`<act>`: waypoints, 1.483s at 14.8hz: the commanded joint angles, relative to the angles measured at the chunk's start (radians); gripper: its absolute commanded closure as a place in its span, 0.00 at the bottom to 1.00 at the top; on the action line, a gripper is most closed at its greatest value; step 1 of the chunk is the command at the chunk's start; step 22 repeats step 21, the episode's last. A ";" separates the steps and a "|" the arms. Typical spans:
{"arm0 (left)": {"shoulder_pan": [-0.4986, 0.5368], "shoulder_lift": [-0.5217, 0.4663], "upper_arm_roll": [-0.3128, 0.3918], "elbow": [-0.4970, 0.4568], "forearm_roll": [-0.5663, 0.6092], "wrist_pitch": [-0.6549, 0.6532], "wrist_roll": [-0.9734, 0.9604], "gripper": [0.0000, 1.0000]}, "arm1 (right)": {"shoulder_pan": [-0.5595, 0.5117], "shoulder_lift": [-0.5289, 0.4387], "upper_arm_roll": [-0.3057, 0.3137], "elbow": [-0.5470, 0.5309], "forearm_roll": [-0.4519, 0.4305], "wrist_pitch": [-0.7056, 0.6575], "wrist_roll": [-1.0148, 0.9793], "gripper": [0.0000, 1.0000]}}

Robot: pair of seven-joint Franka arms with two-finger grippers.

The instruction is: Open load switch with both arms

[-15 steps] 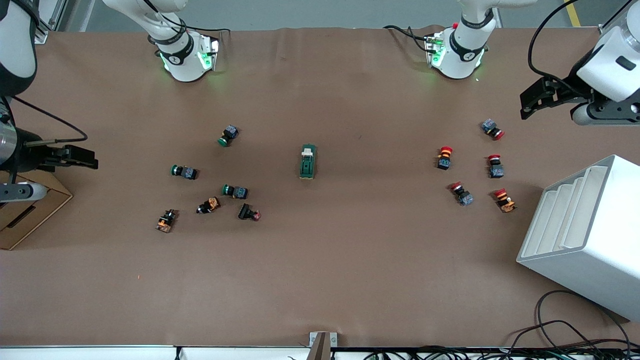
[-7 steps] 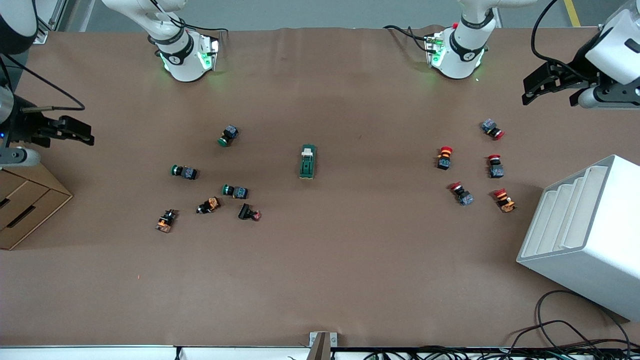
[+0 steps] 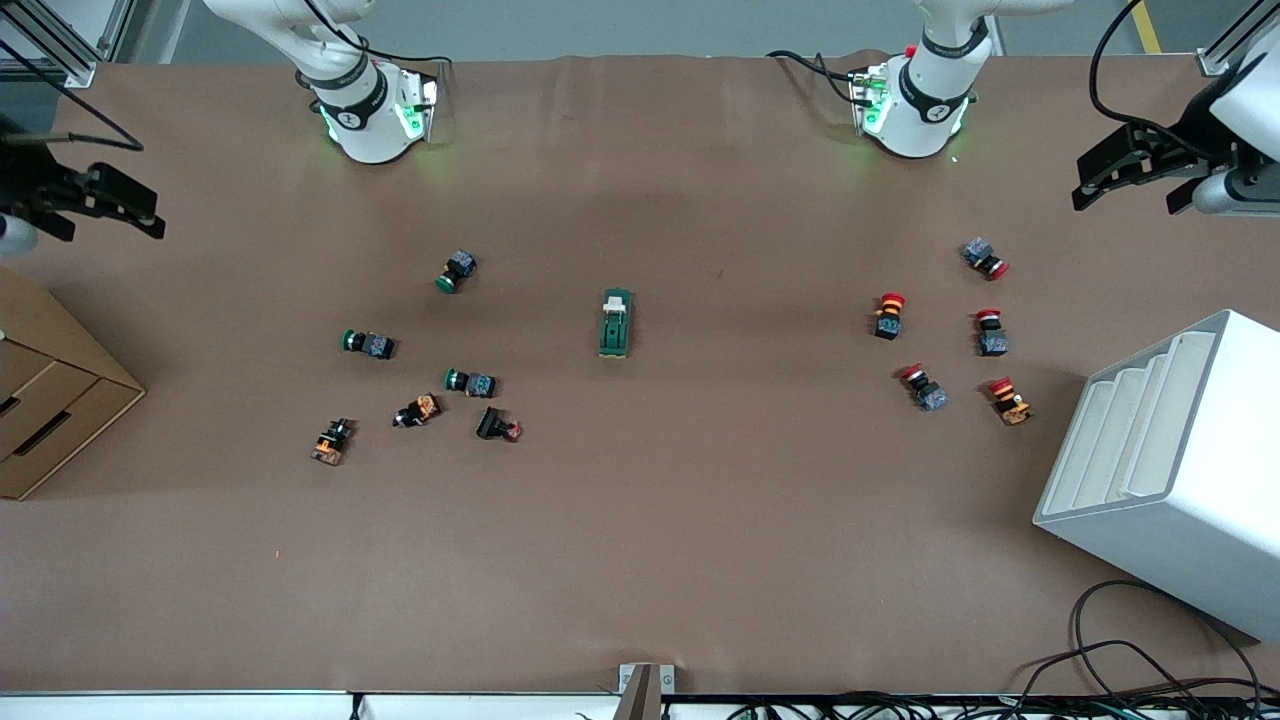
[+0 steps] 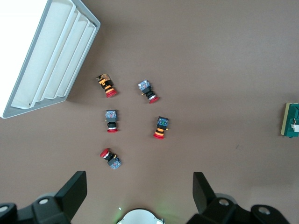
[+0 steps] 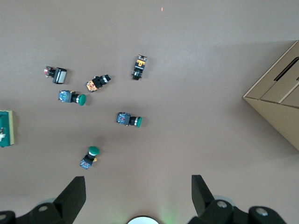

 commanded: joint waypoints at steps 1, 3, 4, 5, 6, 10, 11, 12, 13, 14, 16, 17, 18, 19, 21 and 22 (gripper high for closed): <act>-0.002 -0.015 0.001 -0.020 0.000 0.018 0.008 0.00 | -0.012 -0.069 -0.001 -0.066 0.036 0.020 -0.002 0.00; -0.005 -0.004 -0.010 -0.013 0.018 0.018 0.004 0.00 | -0.013 -0.067 -0.003 -0.066 0.036 0.028 -0.002 0.00; -0.005 0.000 -0.011 -0.013 0.026 0.018 0.001 0.00 | -0.012 -0.067 -0.003 -0.064 0.036 0.029 -0.002 0.00; -0.004 0.009 -0.011 -0.007 0.026 0.018 0.002 0.00 | -0.012 -0.067 -0.003 -0.064 0.036 0.026 0.000 0.00; -0.007 0.017 -0.011 0.006 0.029 0.018 0.002 0.00 | -0.012 -0.067 -0.003 -0.063 0.038 0.020 0.009 0.00; -0.016 0.035 -0.045 0.040 0.041 0.017 -0.027 0.00 | -0.012 -0.066 -0.001 -0.052 0.036 -0.015 0.032 0.00; -0.016 0.036 -0.053 0.040 0.042 0.017 -0.051 0.00 | -0.012 -0.066 -0.001 -0.040 0.036 -0.029 0.032 0.00; -0.016 0.037 -0.056 0.042 0.044 0.017 -0.067 0.00 | -0.010 -0.066 -0.001 -0.029 0.035 -0.040 0.032 0.00; -0.016 0.037 -0.057 0.043 0.042 0.017 -0.073 0.00 | -0.009 -0.064 -0.001 -0.017 0.035 -0.047 0.032 0.00; -0.016 0.037 -0.060 0.045 0.044 0.017 -0.071 0.00 | -0.010 -0.064 -0.001 -0.017 0.035 -0.062 0.031 0.00; -0.015 0.039 -0.064 0.050 0.044 0.015 -0.071 0.00 | -0.009 -0.063 0.000 -0.013 0.030 -0.066 0.030 0.00; -0.016 0.039 -0.064 0.050 0.047 0.015 -0.071 0.00 | -0.009 -0.063 0.000 -0.013 0.030 -0.066 0.032 0.00; -0.015 0.039 -0.064 0.050 0.047 0.015 -0.071 0.00 | -0.007 -0.063 0.003 -0.010 0.029 -0.066 0.047 0.00; -0.013 0.039 -0.064 0.050 0.047 0.009 -0.070 0.00 | -0.006 -0.061 0.006 -0.007 0.029 -0.069 0.073 0.00; -0.013 0.039 -0.064 0.050 0.047 0.001 -0.070 0.00 | -0.004 -0.060 0.005 -0.007 0.027 -0.067 0.064 0.00; -0.013 0.039 -0.064 0.050 0.047 0.001 -0.070 0.00 | -0.004 -0.060 0.005 -0.007 0.027 -0.067 0.064 0.00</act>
